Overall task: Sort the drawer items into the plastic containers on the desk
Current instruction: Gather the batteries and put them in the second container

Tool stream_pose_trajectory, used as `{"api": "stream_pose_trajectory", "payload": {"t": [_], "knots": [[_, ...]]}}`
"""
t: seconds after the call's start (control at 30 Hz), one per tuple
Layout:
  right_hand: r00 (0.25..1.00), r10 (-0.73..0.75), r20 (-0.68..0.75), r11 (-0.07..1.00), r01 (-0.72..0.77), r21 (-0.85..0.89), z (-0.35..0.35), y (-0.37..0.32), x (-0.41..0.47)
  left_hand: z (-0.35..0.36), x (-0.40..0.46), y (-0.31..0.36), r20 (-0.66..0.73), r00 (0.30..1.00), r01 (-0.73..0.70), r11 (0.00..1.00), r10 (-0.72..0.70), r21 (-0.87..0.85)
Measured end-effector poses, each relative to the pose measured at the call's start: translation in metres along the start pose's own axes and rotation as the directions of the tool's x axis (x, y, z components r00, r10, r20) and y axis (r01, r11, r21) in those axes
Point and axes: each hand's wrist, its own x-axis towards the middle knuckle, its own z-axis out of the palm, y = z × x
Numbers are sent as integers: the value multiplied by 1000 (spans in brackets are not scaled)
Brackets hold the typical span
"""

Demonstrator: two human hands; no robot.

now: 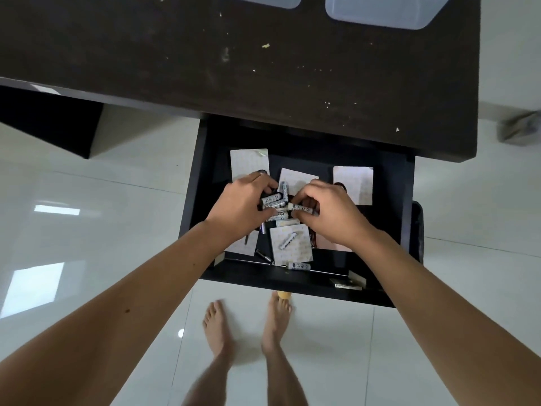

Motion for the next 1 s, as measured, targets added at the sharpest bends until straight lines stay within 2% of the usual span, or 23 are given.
{"api": "stream_pose_trajectory", "payload": {"t": [0.13, 0.23, 0.43, 0.63, 0.8, 1.0], "knots": [[997, 68, -26, 994, -65, 92, -6, 0, -8, -1, 1, 2, 28, 999, -33, 999, 32, 34], [998, 65, -12, 991, -63, 116, -12, -1, -13, 0, 1, 2, 19, 1000, -18, 999, 18, -34], [989, 136, -54, 990, -133, 54, -13, -2, -22, -5, -2, -5, 21, 996, 90, 973, -88, -213], [987, 156, 23, 981, -152, -120, -7, -5, -20, -7, -9, -14, 61, 997, 67, 969, -54, -236], [987, 160, -13, 963, -159, -215, 1, -9, -19, -7, -16, -15, 25, 1000, 11, 940, -3, -340], [983, 184, 20, 969, -178, -172, -2, -8, -16, -8, -16, -18, 6, 1000, 24, 931, -24, -364]]}}
